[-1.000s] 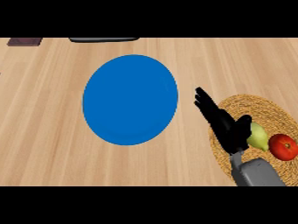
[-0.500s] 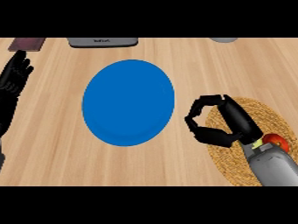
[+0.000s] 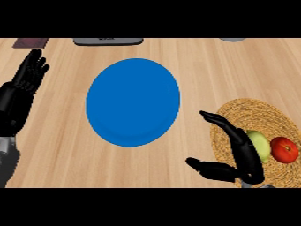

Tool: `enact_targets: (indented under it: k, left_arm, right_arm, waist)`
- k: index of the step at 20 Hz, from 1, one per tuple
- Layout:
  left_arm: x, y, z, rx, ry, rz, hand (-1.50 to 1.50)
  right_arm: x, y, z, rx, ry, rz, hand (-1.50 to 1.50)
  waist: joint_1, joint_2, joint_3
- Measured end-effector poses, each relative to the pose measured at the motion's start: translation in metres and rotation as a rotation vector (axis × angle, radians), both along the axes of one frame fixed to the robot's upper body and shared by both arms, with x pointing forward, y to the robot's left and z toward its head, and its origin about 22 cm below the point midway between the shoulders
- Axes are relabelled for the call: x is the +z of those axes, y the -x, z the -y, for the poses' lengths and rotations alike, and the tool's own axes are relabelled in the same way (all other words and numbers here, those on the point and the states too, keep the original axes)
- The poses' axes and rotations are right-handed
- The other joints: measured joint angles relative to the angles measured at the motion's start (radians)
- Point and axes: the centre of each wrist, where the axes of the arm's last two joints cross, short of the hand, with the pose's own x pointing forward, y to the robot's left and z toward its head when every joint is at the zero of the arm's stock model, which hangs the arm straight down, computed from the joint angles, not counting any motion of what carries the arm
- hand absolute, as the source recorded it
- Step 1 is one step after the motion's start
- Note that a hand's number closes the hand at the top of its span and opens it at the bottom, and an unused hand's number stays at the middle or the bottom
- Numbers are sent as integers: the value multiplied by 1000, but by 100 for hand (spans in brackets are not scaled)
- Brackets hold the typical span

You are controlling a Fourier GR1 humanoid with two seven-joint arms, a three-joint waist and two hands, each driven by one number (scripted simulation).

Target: Pick the lemon from the placemat and place it in the plate

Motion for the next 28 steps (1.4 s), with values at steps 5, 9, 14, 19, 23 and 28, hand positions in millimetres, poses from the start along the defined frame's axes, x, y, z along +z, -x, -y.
enact_targets:
  k: [5,9,14,19,23,28]
  left_arm:
    - [-2,2,3,-12,-3,2,0]
    - [-4,4,0,-9,-4,-6,0]
    - [-3,3,1,-7,0,-2,0]
    - [3,1,0,-17,-5,4,0]
    - [6,-1,8,-29,2,8,0]
    - [6,-2,10,-31,1,6,0]
  right_arm:
    - [29,8,37,-72,31,92,-150]
    - [58,19,65,-137,214,54,-150]
    - [92,28,97,-197,514,-109,-150]
    - [123,32,102,-195,773,-314,-150]
    - [140,32,91,-183,896,-447,-150]
    - [142,22,81,-198,982,-531,-150]
  waist:
    - [7,-1,0]
    - [3,-4,-3]
    - [-4,-5,-6]
    - [8,-2,-6]
    - [18,0,-4]
    - [22,1,-2]
